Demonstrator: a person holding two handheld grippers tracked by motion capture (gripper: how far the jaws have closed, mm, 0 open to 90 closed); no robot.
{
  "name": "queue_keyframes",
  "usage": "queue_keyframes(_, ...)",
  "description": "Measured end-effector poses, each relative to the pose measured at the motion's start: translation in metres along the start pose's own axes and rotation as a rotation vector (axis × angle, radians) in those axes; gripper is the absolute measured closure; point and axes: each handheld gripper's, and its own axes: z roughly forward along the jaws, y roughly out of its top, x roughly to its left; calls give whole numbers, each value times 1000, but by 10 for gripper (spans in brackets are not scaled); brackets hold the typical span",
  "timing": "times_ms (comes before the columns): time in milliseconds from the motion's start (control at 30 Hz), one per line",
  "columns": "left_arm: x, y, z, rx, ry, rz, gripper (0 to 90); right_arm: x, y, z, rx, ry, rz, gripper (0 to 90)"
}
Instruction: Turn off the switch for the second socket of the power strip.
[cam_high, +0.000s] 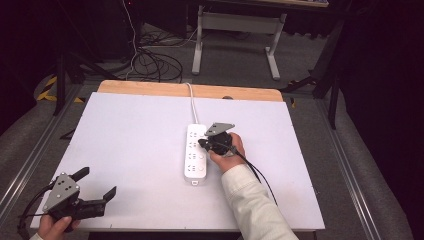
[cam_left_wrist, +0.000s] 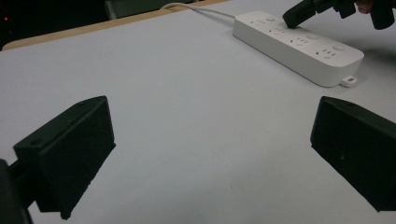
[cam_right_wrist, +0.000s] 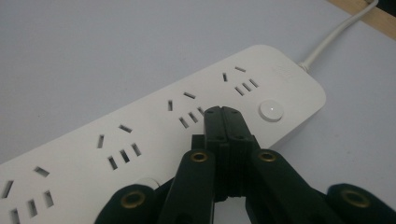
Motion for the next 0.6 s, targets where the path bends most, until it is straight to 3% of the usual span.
queue_keyframes(433, 0, 0, 0, 2, -1, -2, 5, 1, 1, 1, 5, -4, -24, 900)
queue_keyframes(600, 1, 0, 1, 3, -2, -7, 5, -1, 2, 1, -35, 7, -20, 900)
